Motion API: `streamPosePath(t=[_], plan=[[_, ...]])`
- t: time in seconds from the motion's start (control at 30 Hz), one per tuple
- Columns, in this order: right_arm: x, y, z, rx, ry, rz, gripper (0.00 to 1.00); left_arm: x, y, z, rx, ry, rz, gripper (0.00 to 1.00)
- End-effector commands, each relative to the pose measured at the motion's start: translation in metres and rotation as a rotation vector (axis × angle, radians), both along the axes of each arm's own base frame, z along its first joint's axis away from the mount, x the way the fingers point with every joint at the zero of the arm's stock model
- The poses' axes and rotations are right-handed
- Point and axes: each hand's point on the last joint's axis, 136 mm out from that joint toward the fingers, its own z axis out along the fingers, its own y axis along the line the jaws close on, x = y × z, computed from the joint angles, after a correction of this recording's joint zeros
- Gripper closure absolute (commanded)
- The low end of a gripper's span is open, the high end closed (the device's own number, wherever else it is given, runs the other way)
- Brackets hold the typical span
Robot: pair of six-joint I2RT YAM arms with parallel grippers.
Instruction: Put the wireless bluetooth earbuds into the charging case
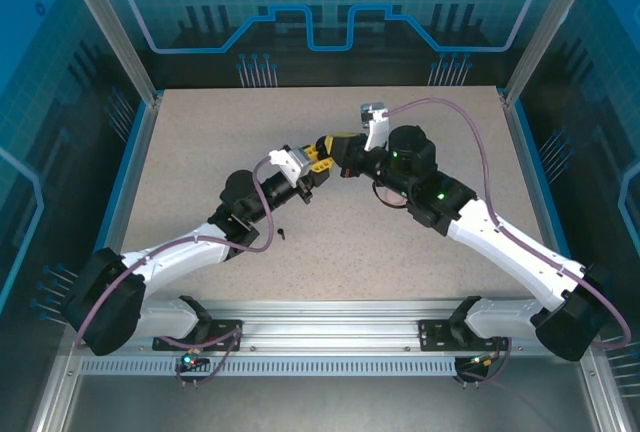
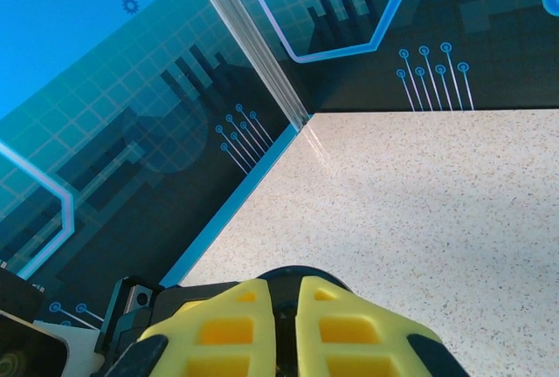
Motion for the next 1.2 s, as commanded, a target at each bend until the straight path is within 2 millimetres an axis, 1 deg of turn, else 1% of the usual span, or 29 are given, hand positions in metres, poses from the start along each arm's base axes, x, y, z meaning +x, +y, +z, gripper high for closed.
streamPosePath(t=[0.0, 0.13, 0.27, 0.43, 0.6, 0.77, 0.97, 1.17], plan=[[0.004, -0.011, -0.011, -0.014, 0.023, -0.051, 0.91, -0.01, 0.006, 0.047, -0.091, -0.106, 0.002, 1.0], [0.007, -0.02, -0.013, -0.009, 0.027, -0.098, 0.91, -0.013, 0.005, 0.047, -0.088, -0.109, -0.015, 1.0], [0.008, -0.025, -0.01, 0.021, 0.027, -0.118, 0.92, -0.02, 0.0, 0.046, -0.076, -0.112, -0.056, 1.0], [0.001, -0.026, 0.002, 0.063, 0.005, -0.095, 0.92, -0.024, -0.004, 0.04, -0.059, -0.098, -0.087, 1.0], [-0.012, -0.033, 0.022, 0.127, -0.041, -0.077, 0.92, -0.024, -0.007, 0.035, -0.051, -0.087, -0.098, 1.0], [-0.022, -0.04, 0.034, 0.152, -0.077, -0.07, 0.92, -0.024, -0.015, 0.03, -0.049, -0.074, -0.122, 1.0], [-0.023, -0.041, 0.032, 0.142, -0.081, -0.064, 0.92, -0.019, -0.026, 0.023, -0.043, -0.062, -0.139, 1.0], [-0.022, -0.038, 0.022, 0.118, -0.056, -0.051, 0.92, -0.015, -0.033, 0.021, -0.037, -0.059, -0.144, 1.0]])
